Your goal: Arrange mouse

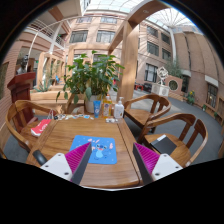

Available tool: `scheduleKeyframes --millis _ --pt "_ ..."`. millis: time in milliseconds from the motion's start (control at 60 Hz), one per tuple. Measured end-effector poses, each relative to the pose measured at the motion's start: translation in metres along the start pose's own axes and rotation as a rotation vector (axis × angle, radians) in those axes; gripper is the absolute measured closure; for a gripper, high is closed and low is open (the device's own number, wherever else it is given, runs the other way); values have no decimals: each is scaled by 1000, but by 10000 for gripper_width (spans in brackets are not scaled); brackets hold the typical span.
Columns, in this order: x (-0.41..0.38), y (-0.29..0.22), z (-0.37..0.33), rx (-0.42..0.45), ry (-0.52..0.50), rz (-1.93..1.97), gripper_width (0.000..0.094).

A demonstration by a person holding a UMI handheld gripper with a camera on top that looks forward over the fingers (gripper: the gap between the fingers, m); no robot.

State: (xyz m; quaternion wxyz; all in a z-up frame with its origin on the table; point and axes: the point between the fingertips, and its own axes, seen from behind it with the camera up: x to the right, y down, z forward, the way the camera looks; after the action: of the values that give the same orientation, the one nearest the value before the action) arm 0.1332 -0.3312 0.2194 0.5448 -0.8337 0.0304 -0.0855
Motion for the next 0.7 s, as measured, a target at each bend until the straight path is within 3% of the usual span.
scheduleKeyframes --millis 283,500,700 --pt "-42 72 21 -88 -60 -51 94" --pt "-169 152 24 -202 -283 -122 78" --pt "-293 162 35 -178 -457 -150 82"
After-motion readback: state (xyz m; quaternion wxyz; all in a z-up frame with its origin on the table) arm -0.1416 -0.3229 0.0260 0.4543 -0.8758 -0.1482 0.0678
